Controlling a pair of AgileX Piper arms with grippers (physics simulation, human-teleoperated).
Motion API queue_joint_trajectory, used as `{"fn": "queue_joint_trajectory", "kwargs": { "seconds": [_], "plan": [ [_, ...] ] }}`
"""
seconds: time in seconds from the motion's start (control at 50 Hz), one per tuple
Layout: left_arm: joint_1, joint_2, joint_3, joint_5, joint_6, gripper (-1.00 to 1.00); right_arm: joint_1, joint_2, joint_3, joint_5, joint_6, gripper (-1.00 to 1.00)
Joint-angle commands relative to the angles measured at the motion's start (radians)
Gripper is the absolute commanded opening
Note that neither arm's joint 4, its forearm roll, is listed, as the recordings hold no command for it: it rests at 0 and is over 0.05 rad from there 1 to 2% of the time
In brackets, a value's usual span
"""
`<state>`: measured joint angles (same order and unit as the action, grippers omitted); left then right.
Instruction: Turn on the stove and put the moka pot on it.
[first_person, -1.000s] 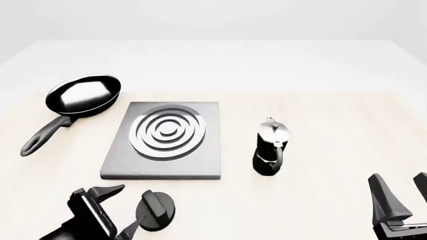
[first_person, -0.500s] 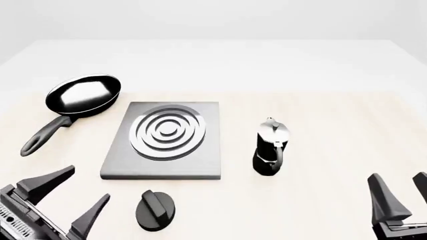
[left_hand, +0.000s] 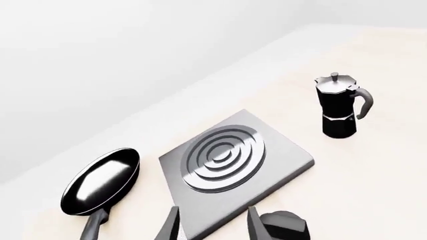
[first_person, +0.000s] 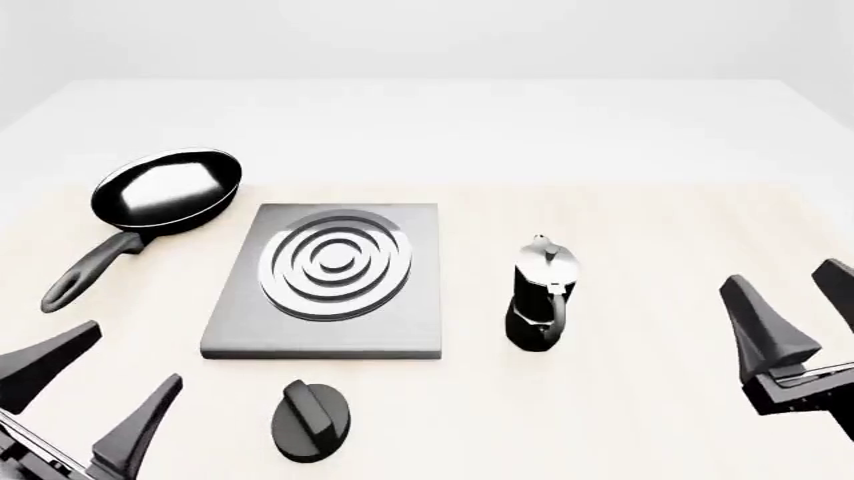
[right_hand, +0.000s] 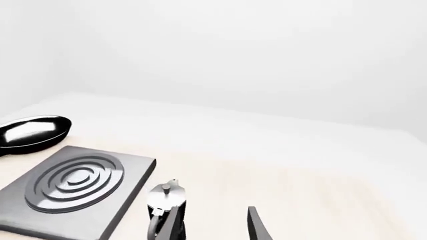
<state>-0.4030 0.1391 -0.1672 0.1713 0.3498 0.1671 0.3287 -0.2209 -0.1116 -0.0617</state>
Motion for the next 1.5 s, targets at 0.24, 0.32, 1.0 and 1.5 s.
{"fn": "queue_joint_trajectory", "kwargs": {
  "seconds": [0.24,0.32,1.0,1.5],
  "plan": [
    [0.009,-0.011,0.000,-0.002,-0.004,1.00,0.153,0.547,-0.086,-0.397,0.002,1.00],
    [0.010,-0.015,0.001,0.001,-0.002,1.00,0.160,0.598,-0.086,-0.445,0.007,1.00],
    [0.004,-0.038,-0.010,0.025,0.000,1.00,0.218,0.884,0.004,-0.752,0.061,1.00],
    [-0.001,-0.037,-0.004,0.025,0.009,1.00,0.251,0.973,0.013,-0.822,0.088,1.00]
  ]
}}
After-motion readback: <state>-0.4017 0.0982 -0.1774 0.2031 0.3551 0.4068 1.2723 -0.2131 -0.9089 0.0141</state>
